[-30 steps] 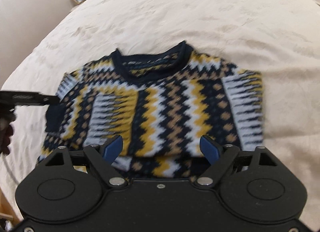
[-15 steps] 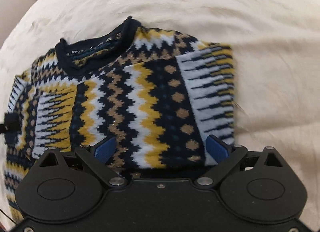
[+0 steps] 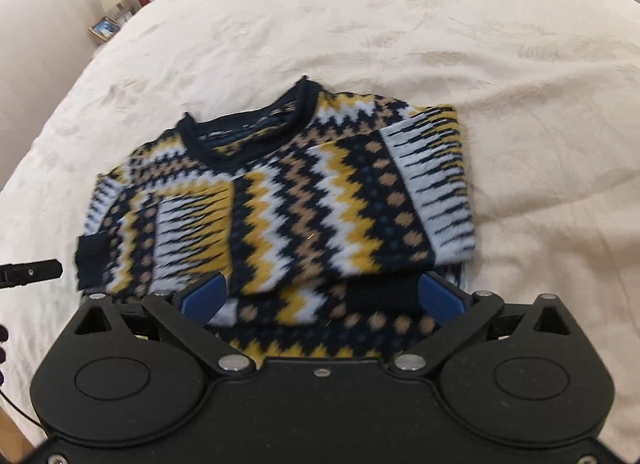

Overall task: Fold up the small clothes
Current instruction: 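Fold the gripped side inward over the body and release the left gripper, then move both grippers to the ribbed sweater hem and close on it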

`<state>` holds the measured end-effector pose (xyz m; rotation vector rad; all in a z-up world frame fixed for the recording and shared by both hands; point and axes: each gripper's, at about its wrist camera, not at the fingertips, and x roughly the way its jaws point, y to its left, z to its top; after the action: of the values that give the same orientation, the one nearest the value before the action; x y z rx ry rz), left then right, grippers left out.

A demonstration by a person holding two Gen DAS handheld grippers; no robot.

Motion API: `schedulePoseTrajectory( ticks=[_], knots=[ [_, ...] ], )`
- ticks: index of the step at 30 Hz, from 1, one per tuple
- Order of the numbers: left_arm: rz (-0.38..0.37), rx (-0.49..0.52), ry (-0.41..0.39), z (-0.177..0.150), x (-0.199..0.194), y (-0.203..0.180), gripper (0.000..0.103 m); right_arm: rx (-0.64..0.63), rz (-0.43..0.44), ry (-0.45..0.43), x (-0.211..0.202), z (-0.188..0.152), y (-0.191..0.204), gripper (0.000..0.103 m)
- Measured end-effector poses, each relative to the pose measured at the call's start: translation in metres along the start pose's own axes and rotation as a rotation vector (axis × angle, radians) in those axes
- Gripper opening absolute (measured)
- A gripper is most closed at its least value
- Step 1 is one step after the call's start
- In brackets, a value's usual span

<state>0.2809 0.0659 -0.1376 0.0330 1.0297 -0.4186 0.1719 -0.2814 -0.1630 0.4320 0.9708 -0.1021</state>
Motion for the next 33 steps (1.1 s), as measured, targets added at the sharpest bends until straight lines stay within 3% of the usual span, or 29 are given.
schedulePoseTrajectory(
  ticks=[15,33],
  knots=[
    [-0.066,0.068,0.026,-0.066,-0.043,-0.006,0.103,-0.021,-0.060,-0.063,-0.056,-0.096,0.049,0.103],
    [-0.002,-0.027,0.001,-0.162,-0.097,-0.062,0.103,-0.078,0.041,-0.048,-0.109,-0.170,0.018,0.103]
  ],
)
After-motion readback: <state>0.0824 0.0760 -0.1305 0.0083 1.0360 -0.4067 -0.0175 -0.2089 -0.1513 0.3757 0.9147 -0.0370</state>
